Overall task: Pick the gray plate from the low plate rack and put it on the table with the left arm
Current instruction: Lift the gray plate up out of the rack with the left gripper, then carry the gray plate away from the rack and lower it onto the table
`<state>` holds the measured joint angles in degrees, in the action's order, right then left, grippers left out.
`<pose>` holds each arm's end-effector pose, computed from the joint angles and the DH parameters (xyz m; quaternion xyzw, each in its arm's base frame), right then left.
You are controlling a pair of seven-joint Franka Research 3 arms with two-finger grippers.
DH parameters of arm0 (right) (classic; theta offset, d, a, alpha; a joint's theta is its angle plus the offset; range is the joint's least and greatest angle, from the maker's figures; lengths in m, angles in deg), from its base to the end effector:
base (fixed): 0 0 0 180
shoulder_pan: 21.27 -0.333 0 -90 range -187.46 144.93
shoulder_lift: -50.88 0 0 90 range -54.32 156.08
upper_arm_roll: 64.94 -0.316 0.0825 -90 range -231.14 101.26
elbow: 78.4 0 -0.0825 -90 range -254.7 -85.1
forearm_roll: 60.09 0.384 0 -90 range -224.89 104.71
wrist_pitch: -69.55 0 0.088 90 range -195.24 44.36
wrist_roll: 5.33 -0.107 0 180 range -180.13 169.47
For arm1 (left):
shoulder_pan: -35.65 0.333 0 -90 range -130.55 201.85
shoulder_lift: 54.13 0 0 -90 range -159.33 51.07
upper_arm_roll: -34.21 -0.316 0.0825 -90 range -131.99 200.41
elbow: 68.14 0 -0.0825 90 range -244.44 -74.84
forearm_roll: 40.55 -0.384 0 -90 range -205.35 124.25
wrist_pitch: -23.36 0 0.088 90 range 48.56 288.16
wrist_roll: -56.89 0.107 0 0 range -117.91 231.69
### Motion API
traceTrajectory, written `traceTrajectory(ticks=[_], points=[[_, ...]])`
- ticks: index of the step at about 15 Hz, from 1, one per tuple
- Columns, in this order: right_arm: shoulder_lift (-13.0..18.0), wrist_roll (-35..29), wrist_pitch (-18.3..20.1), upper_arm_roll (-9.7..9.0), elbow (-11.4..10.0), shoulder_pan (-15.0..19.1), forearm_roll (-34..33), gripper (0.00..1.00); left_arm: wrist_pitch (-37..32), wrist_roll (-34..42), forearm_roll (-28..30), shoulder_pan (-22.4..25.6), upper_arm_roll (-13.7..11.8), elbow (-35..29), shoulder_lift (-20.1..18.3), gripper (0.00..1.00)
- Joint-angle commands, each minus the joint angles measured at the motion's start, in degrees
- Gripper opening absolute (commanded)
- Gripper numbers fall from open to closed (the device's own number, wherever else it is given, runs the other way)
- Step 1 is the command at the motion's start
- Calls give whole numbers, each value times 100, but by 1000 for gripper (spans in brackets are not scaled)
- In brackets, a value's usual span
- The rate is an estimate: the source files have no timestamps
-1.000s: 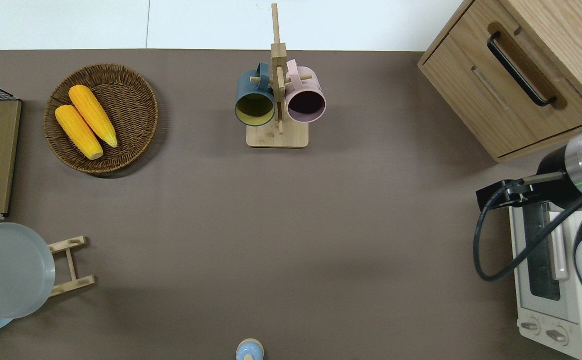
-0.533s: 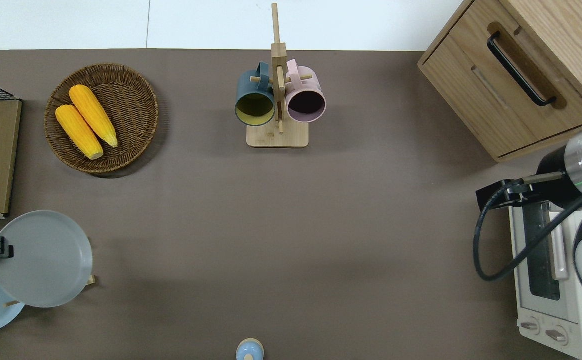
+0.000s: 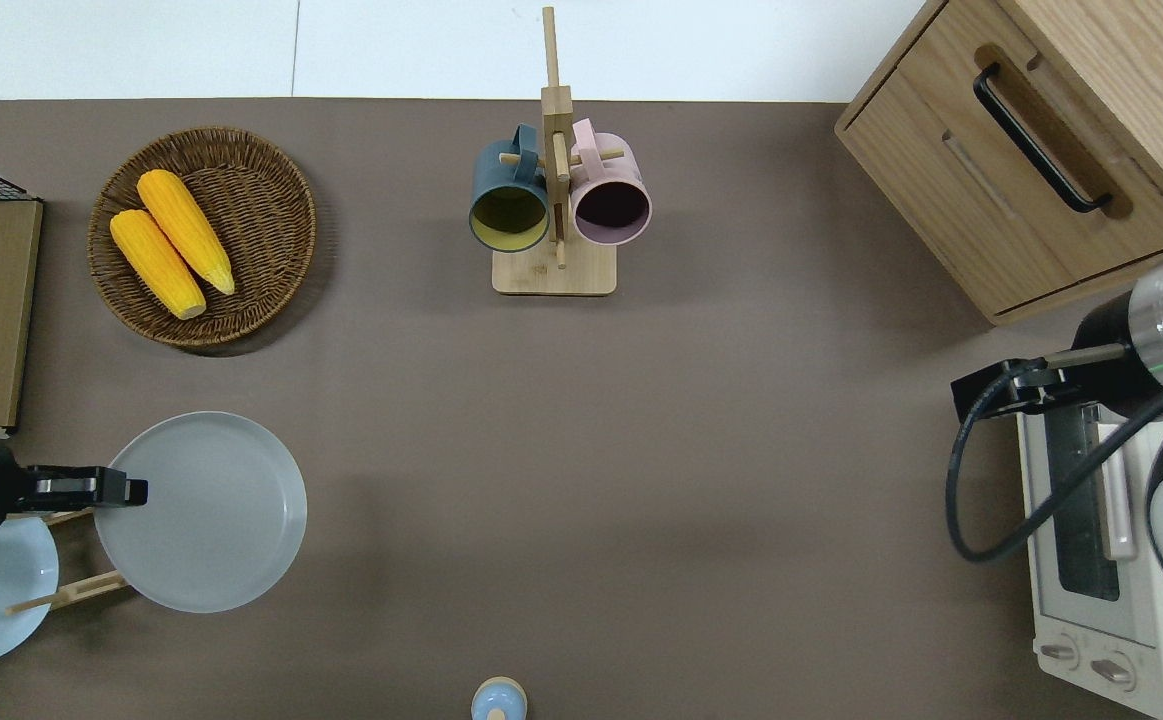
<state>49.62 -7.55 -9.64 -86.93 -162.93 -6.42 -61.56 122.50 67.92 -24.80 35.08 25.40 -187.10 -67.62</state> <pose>0.5375 0.0616 0.6420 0.9975 0.0414 -0.0559 0.0132 0.4736 0.0483 0.5234 0.9868 0.0023 -0.0307 0.1587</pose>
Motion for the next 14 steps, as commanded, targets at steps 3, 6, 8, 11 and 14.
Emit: traceTrajectory(ticks=[3, 6, 8, 11, 14], points=[[20, -68, 62, -113, 41, 132, -37, 983, -61, 1005, 1095, -40, -68, -179, 355, 0], [12, -68, 62, -121, 41, 132, -37, 983, 18, 1479, 1264, -40, -68, -232, 628, 0], [12, -68, 62, -121, 41, 132, -37, 983, 88, 1804, 1378, -40, -68, -276, 786, 1], [20, -68, 62, -121, 41, 132, -37, 983, 718, 2077, 1518, -118, -60, -652, 980, 10], [12, -68, 62, -121, 41, 132, -37, 983, 1195, 2157, 1651, -329, -60, -821, 1208, 20]])
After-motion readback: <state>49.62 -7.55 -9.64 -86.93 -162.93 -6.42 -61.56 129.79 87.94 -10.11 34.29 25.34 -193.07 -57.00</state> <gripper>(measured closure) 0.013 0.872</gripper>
